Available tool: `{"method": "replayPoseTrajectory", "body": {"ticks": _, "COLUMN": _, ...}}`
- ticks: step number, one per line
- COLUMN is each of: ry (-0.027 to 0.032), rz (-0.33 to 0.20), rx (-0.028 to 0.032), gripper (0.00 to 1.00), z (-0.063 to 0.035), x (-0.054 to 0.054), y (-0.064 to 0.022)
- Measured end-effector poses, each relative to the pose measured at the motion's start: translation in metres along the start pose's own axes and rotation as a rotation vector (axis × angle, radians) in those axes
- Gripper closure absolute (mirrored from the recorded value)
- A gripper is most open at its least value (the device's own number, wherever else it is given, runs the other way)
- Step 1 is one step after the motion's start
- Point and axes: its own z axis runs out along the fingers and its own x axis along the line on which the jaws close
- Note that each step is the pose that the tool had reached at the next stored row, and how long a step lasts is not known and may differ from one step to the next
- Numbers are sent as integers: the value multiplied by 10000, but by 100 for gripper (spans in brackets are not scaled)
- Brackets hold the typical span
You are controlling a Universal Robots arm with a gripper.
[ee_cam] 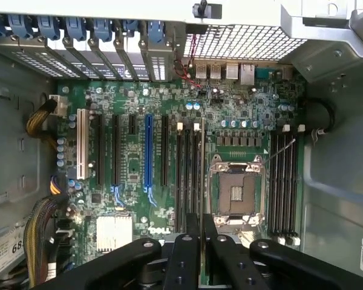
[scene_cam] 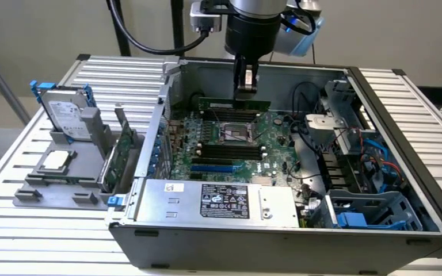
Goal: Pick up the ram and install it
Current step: 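Insert the ram into the slot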
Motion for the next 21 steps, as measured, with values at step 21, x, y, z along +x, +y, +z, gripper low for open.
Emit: {"method": "replayPoseTrajectory", "body": {"ticks": 21, "ry": 37, "rz": 1, "rx": 0, "gripper": 100, "z": 178, "x": 11, "y": -5}}
